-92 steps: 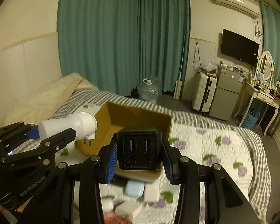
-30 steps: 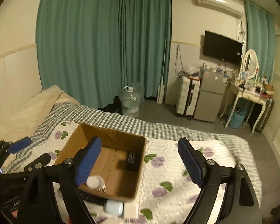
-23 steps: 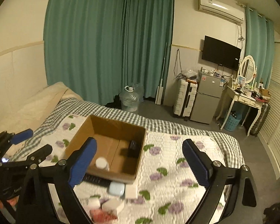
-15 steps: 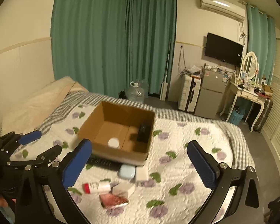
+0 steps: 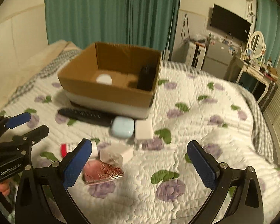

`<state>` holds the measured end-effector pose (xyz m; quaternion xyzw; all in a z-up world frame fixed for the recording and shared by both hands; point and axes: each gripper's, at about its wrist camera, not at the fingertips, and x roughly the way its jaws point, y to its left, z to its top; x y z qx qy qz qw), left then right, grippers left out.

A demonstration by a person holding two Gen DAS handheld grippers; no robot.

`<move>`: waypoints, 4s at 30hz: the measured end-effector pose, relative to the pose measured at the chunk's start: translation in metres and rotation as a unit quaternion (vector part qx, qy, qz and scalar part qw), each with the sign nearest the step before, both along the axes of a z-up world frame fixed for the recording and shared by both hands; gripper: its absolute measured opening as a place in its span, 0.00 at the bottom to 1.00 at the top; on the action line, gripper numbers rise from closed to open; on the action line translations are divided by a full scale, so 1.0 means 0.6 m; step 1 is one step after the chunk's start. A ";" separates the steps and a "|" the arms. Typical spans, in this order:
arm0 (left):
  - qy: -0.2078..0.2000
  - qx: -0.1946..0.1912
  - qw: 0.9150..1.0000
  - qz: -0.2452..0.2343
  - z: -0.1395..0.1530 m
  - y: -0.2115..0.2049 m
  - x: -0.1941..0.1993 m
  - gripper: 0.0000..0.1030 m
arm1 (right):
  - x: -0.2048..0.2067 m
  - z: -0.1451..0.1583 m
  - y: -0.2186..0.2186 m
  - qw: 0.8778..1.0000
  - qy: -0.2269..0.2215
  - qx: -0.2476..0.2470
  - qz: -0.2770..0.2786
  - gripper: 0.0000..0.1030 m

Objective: Organize rigid objects
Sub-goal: 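Grasp the red-capped white tube with the left gripper, then grasp the white charger with the right gripper while the left carries the tube over the box, then release the tube into the box with the left gripper while the right lowers the white charger in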

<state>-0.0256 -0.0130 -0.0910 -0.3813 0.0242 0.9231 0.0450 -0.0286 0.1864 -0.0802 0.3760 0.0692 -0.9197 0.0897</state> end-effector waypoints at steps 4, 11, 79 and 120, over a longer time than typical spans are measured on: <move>-0.031 -0.003 0.999 -0.027 -0.037 0.021 -0.012 0.67 | -0.013 -0.029 0.010 1.000 -0.019 -0.004 -0.005 1.00; -0.068 -0.052 0.994 -0.066 -0.080 0.065 -0.042 0.67 | -0.027 -0.045 0.032 0.999 -0.033 -0.018 -0.022 1.00; 0.042 0.009 0.999 -0.014 0.119 0.011 -0.010 0.35 | -0.021 0.065 -0.056 0.999 0.022 -0.012 0.041 0.53; 0.047 -0.016 0.998 -0.029 0.066 0.043 -0.288 0.66 | -0.273 0.071 -0.028 0.995 0.054 -0.069 0.040 0.53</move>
